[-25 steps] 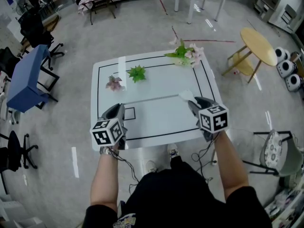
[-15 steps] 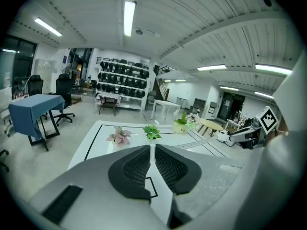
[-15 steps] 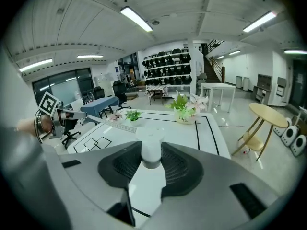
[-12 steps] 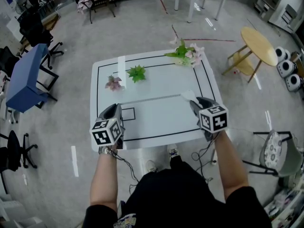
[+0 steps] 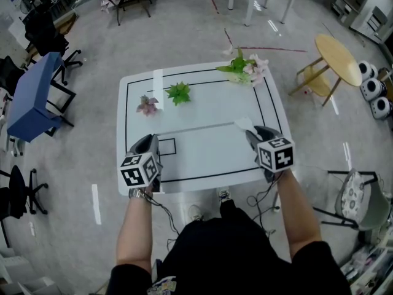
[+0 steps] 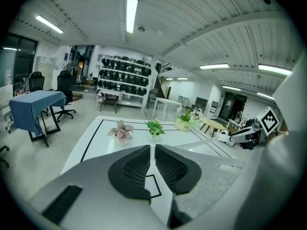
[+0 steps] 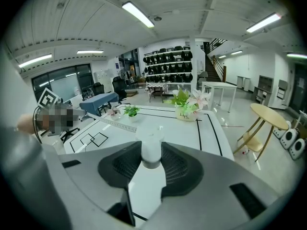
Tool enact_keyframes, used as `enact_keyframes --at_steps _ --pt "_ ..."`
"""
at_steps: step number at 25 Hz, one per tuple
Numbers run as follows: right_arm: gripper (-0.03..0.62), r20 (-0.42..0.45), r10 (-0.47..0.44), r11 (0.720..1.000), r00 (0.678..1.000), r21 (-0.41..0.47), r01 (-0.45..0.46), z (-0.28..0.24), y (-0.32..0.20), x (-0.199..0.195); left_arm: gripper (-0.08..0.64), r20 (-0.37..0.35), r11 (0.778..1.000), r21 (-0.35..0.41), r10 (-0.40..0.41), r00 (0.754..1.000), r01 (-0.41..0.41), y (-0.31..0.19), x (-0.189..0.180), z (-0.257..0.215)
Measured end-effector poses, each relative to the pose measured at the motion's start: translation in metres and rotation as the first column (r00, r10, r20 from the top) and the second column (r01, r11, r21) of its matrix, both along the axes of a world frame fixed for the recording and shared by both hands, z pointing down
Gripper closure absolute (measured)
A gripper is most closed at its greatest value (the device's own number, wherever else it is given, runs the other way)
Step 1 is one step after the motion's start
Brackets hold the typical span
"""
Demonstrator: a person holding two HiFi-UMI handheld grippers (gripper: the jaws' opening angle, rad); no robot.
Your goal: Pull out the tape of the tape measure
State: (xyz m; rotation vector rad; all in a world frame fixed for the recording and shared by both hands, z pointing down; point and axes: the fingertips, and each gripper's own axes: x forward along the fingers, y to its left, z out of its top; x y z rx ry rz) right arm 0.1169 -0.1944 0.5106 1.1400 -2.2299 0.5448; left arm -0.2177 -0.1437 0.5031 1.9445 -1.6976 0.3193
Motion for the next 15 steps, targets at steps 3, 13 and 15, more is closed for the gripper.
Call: enact_keyframes --at_steps 3,13,15 --pt "0.466 -0.004 -0.008 1.0 1.0 0.006 0.008 0.004 -0.003 -0.003 0.526 0.004 1.0 -0.008 -0.004 1.0 0.004 -0.004 -0.002 0.006" --pt "0.466 -0.031 -0.023 1.0 0.999 -0.002 0.023 0.03 -0.018 -0.014 0.526 0.027 0.999 -0.052 -0.008 1.0 0.009 -0.022 -0.013 0.034" --pt "0.466 -0.038 -0.026 1.0 0.999 -0.009 0.026 0.039 -0.021 -0.015 0.526 0.03 0.998 -0.063 -0.009 0.999 0.011 -0.025 -0.014 0.041"
